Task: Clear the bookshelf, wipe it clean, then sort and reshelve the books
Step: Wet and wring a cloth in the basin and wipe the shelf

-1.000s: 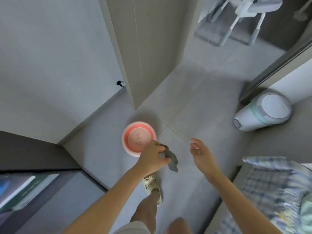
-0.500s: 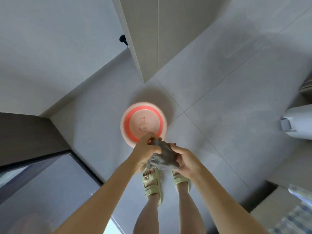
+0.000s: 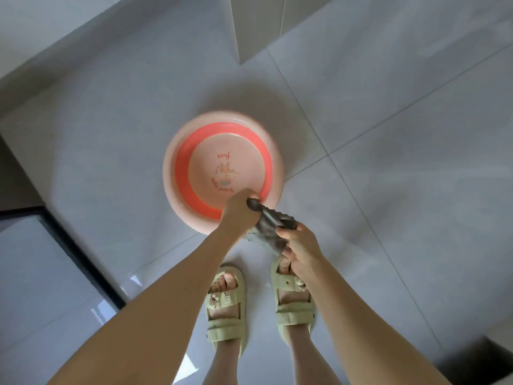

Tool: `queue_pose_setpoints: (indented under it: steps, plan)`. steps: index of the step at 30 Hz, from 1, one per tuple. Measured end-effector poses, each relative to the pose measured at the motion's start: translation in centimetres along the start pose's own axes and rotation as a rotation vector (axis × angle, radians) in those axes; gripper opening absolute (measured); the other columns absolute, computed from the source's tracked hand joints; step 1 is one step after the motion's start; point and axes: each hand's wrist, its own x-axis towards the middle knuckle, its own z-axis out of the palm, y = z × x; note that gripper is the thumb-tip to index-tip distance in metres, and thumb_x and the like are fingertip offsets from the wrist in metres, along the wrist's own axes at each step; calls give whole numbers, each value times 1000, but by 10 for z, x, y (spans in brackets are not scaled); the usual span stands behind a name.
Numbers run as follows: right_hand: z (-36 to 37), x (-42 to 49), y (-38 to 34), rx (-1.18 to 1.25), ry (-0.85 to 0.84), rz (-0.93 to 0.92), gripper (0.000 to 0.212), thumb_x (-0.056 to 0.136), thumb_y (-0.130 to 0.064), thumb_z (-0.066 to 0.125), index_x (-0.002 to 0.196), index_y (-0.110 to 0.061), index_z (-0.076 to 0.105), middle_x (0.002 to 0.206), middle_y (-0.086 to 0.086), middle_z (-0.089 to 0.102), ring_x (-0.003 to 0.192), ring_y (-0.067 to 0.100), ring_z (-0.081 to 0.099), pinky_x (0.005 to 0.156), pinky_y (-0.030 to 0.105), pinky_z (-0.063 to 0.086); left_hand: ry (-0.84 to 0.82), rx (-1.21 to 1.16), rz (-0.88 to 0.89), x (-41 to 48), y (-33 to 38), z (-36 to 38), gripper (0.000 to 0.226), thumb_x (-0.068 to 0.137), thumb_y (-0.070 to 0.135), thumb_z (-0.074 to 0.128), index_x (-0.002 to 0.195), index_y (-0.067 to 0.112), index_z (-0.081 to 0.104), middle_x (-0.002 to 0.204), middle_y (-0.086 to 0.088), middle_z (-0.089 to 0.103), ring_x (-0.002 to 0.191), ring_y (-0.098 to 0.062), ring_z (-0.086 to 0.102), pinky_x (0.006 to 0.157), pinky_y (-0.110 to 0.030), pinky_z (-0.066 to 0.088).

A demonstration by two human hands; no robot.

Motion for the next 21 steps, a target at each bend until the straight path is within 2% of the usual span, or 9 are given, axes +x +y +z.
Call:
queue_pose_setpoints:
  steps: [3,5,7,9,12,15,17,19,21]
  plan:
    - [-4,41,12,-3,-5,27,29,93,3,51,121,-6,55,101,7,65,88,21,62,76,30,48,-31,-10,-42,28,-19,16,44,79,-14,52,112,12,63,98,-2,59,82,-15,56,65,-15,49]
    - [-5,55,16,-25,-57,69,31,97,-8,50,128,-11,52,120,3,61,110,20,57,93,35,42,-24,-42,-75,38,-32,23,52,80,-18,42,118,14,59,102,-3,58,76,-10,53,59,-11,46]
    - [-4,65,20,-78,-108,96,30,100,-14,48,129,-20,48,131,-2,53,123,18,47,106,40,35,-13,-12,-57,46,-42,25,53,84,-14,48,127,17,53,121,-4,57,94,-13,56,72,-14,47]
    - [-4,68,21,-129,-136,117,35,100,-17,47,134,-24,44,140,-2,47,132,19,40,112,45,28,-19,136,-40,45,-48,22,49,90,5,58,136,16,45,135,-4,51,114,-21,53,90,-26,47]
    - [-7,54,20,-225,-56,147,57,100,-21,49,151,-24,22,152,3,33,139,27,34,113,47,29,-9,289,-119,36,-55,14,54,90,13,58,141,16,38,138,-11,46,120,-29,51,95,-35,44]
    - [-14,29,9,-312,46,161,63,100,-22,48,153,-23,15,149,7,35,138,33,36,111,46,33,2,333,-167,18,-51,-4,48,90,13,56,136,17,42,128,-12,54,109,-29,57,85,-35,49]
    - [-21,7,1,-329,30,150,50,100,-22,48,147,-21,32,142,7,44,127,26,47,104,40,39,5,336,-177,-1,-40,-20,40,92,15,54,131,15,47,125,-10,57,109,-26,57,84,-32,47]
    - [-23,-24,-10,-318,-46,160,26,100,-19,48,125,-15,51,124,9,57,105,22,58,96,39,44,7,323,-190,-30,-27,-34,34,95,18,52,129,13,51,127,-6,58,115,-23,55,89,-29,43]
    - [-24,-65,-21,-297,-130,170,16,99,-16,49,111,-9,57,106,11,65,87,22,64,87,38,50,-29,291,-207,-68,-12,-45,33,96,21,51,128,12,52,127,-5,59,118,-23,53,90,-29,41]
